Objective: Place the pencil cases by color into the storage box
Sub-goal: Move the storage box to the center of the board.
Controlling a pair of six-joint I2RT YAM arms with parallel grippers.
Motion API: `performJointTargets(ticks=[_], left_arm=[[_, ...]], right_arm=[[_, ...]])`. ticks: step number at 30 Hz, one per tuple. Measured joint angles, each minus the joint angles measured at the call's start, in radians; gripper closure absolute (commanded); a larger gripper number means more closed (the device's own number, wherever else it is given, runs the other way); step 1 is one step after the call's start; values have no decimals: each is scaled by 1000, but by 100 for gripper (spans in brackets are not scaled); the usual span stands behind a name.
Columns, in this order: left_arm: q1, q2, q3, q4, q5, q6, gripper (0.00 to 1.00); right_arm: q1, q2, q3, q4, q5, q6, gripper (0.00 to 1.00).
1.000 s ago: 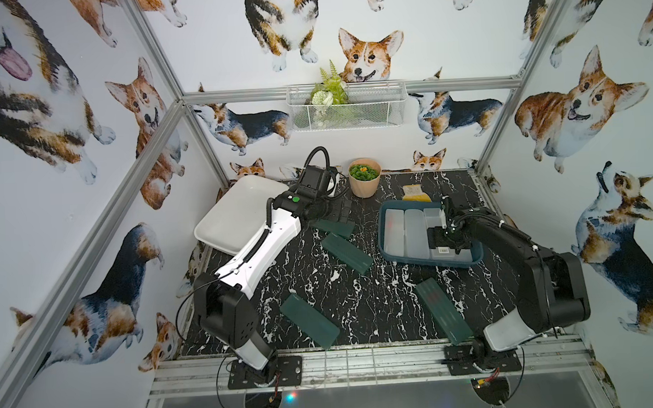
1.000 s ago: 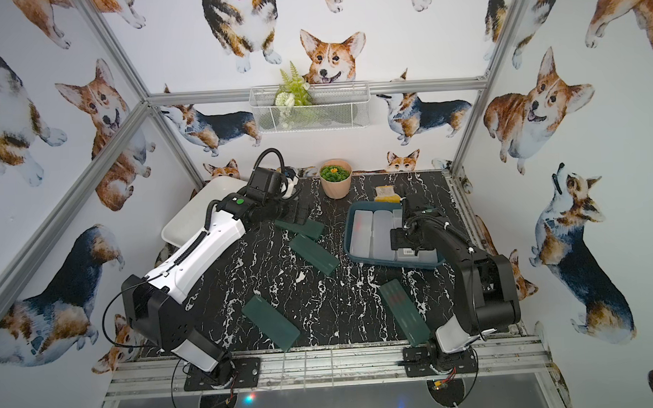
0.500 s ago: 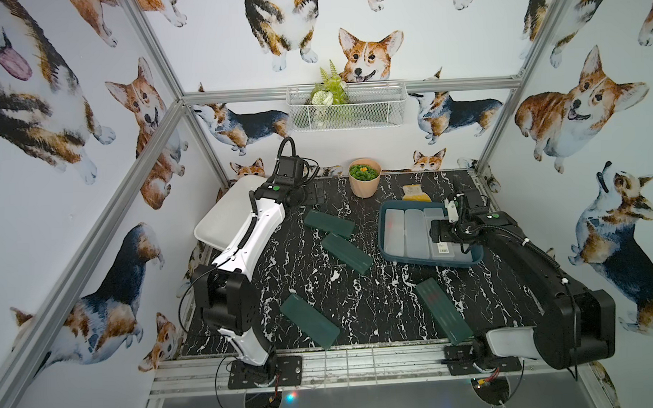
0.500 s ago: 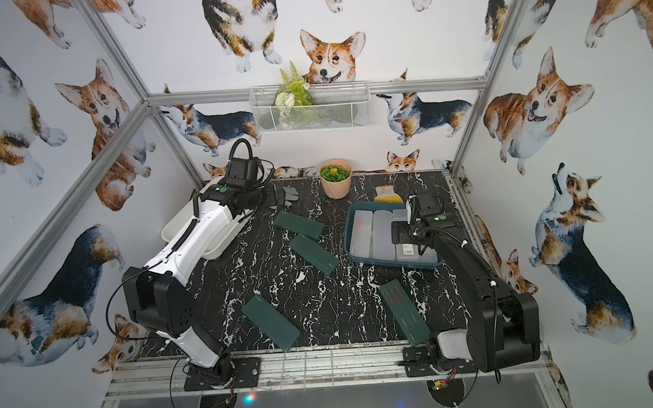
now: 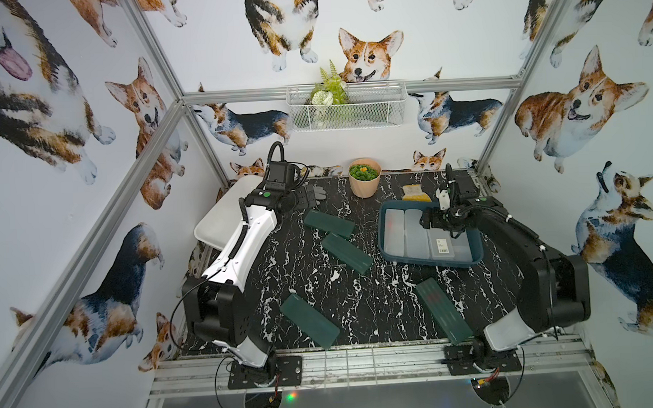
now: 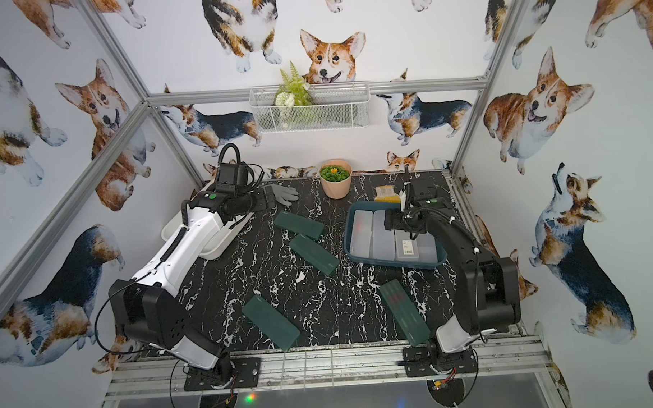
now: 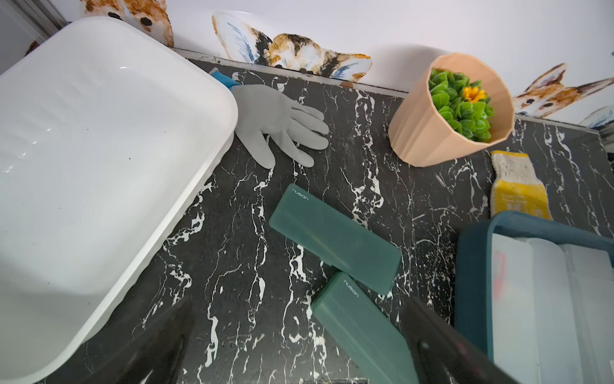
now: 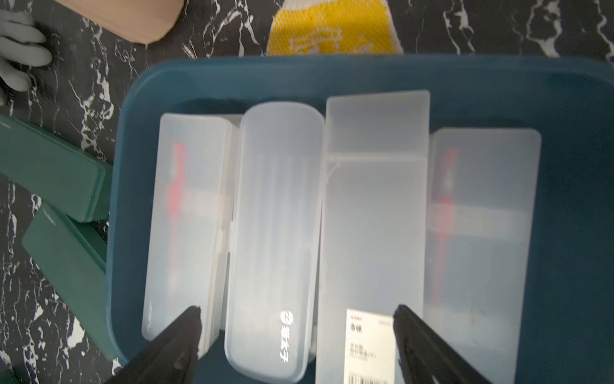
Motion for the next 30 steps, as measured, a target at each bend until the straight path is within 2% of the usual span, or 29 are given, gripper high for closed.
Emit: performJointTargets(ticks=[9, 30], left_arm=[[-27, -55, -50, -14, -25, 13, 0], [-32, -77, -23, -66, -60, 69, 0]], right_arm=[[-28, 258, 202, 26, -32, -1, 9], [-88, 553, 518, 24, -35, -28, 10]])
